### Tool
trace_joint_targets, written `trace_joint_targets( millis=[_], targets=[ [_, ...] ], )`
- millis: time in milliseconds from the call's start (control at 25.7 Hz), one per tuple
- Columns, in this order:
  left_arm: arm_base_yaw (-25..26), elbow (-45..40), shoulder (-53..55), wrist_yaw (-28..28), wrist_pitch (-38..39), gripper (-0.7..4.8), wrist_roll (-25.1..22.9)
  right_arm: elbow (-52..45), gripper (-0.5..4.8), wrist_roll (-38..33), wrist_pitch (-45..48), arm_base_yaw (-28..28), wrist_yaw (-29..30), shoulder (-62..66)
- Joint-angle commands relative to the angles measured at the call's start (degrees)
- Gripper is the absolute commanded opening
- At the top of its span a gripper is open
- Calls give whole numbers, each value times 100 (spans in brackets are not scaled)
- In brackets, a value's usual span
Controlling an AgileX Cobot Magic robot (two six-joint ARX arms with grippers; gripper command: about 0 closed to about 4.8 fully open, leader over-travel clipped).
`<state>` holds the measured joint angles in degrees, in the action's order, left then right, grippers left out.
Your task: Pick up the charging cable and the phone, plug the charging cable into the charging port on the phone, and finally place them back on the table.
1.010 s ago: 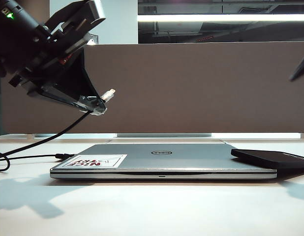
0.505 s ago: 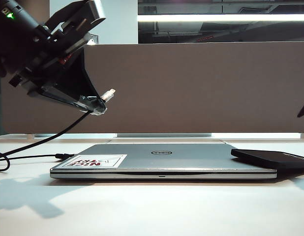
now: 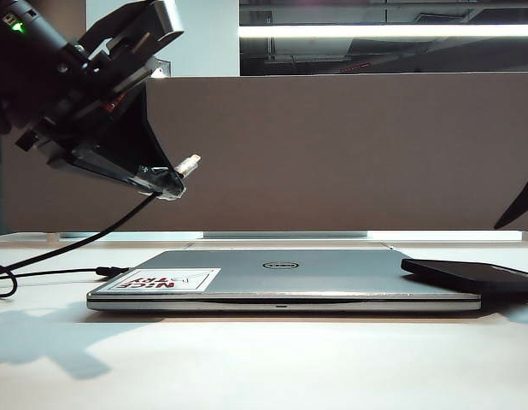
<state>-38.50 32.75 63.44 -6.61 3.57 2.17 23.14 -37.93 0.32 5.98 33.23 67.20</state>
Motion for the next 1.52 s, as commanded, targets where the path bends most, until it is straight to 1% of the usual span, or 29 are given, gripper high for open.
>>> trace_joint_targets(
  millis=[39,311,466,777,894,1049,1321,1515],
  targets=[
    [-7,2,-17,-2,-111,-6,-26,26,377,0,315,-2,39,111],
    [-7,2,-17,-2,-114,-6,-26,129,377,0,525,-9,173,525],
    [-7,2,-17,-2,-114,-6,-26,164,377,-155,922,-11,413,767],
    [-7,2,-17,-2,-114,-6,-26,162,377,-151,931,-13,400,1010],
    [-7,2,-17,-2,-114,-6,-26,162,366,-153,1045,-13,431,1134],
    [-7,2,-17,-2,-114,-6,-26,162,366,-153,1228,-13,452,1266],
    [-7,2,-17,-2,-114,-6,-26,162,366,-153,1506,-24,723,1491],
    [-7,2,-17,-2,-114,-6,-26,160,365,-153,1609,-24,748,1659]
  ],
)
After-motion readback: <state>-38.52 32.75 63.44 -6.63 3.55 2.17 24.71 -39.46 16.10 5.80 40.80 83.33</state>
